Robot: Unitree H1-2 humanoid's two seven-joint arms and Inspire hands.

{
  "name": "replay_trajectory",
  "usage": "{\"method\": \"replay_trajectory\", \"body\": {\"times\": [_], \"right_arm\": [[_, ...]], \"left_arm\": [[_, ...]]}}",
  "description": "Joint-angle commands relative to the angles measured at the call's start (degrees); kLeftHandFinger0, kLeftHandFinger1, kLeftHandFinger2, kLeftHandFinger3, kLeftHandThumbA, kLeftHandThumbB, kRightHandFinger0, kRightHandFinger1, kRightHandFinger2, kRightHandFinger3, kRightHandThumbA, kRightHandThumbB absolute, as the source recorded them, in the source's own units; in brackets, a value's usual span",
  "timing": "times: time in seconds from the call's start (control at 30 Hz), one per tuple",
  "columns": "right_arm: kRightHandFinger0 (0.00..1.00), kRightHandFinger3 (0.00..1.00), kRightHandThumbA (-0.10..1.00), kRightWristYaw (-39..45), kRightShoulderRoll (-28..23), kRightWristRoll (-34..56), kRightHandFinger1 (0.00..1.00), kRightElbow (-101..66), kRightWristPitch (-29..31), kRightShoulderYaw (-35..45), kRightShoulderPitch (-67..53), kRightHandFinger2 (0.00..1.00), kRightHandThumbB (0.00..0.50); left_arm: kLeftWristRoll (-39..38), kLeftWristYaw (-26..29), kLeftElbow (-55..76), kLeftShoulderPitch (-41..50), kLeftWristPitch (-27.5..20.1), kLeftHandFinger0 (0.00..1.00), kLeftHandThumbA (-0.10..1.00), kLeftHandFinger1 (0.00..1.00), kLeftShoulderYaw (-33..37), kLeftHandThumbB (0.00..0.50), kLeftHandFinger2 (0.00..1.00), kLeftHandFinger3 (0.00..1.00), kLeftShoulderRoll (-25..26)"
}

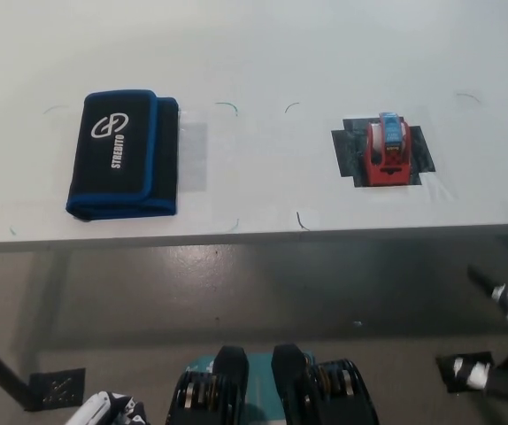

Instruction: Use the right hand to move the tape on the right hand side to the notebook on the left hand side

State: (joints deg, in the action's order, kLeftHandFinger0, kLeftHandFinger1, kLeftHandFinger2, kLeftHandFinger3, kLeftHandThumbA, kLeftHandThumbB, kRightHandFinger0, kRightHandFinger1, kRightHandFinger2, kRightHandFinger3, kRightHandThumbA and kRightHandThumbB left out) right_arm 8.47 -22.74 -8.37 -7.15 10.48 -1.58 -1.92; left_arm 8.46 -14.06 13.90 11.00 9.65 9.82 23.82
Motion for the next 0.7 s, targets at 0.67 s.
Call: {"method": "replay_trajectory", "body": {"times": [0.67], "right_arm": [[1.0,1.0,0.81,0.2,1.6,4.7,1.0,6.4,-9.4,4.6,28.6,1.0,0.162]], "left_arm": [[0.8,-1.5,1.4,-0.8,0.4,0.36,0.4,0.38,-1.0,0.001,0.46,0.59,0.2]]}}
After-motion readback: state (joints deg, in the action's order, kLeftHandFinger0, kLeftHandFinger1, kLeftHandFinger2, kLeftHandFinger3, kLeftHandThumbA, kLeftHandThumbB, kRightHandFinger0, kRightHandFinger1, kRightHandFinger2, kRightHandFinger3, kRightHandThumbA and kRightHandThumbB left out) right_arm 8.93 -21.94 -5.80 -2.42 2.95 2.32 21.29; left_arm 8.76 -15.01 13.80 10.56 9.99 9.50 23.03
